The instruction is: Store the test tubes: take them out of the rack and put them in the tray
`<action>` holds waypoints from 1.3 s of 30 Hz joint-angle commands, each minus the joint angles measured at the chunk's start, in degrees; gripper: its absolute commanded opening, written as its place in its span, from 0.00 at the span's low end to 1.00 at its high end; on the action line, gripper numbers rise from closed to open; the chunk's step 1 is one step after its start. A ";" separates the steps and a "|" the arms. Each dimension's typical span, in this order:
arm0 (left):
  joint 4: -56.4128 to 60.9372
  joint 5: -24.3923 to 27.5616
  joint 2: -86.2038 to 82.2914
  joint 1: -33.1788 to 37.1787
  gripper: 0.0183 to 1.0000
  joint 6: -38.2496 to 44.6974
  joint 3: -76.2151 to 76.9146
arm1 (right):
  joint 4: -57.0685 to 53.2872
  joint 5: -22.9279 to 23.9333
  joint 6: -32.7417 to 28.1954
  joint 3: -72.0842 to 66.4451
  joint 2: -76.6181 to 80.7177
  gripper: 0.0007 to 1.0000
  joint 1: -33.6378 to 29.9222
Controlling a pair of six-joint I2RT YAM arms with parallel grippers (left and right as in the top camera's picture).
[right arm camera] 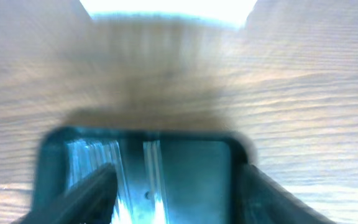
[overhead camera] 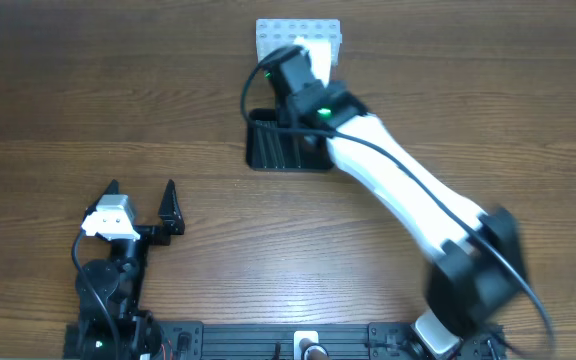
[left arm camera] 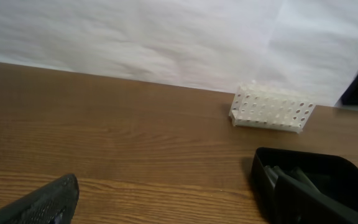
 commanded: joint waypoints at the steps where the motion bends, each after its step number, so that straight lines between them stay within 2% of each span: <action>1: -0.07 0.74 -0.42 -0.20 1.00 -0.42 -0.31 | -0.07 5.09 -8.35 -0.76 -13.49 0.86 -5.88; 3: -0.07 0.74 -0.42 -0.20 1.00 -0.42 -0.31 | 0.37 5.09 -10.93 -1.97 -18.27 0.95 -9.25; 5: -0.09 0.74 -0.42 -0.20 1.00 -0.42 -0.31 | 1.57 5.07 -12.98 -4.44 -23.10 0.99 -12.44; 9: -0.07 0.74 -0.42 -0.20 1.00 -0.42 -0.31 | 6.64 4.59 -16.74 -14.25 -34.36 0.99 -17.64; 14: -0.07 0.74 -0.42 -0.20 1.00 -0.42 -0.31 | 11.54 -1.46 -18.14 -29.90 -51.17 0.99 -22.95; 21: -0.07 0.74 -0.42 -0.20 1.00 -0.42 -0.31 | 16.02 -1.86 -20.61 -52.02 -77.83 0.99 -28.33; 28: -0.07 0.74 -0.42 -0.22 1.00 -0.42 -0.31 | 15.08 -9.05 -20.87 -65.40 -98.44 0.99 -34.53; 33: -0.07 0.74 -0.42 -0.20 1.00 -0.42 -0.31 | 16.76 -11.04 -25.40 -69.31 -99.60 0.99 -34.75; 39: -0.09 0.74 -0.42 -0.22 1.00 -0.42 -0.31 | 21.94 -12.90 -27.08 -73.83 -99.62 0.99 -33.90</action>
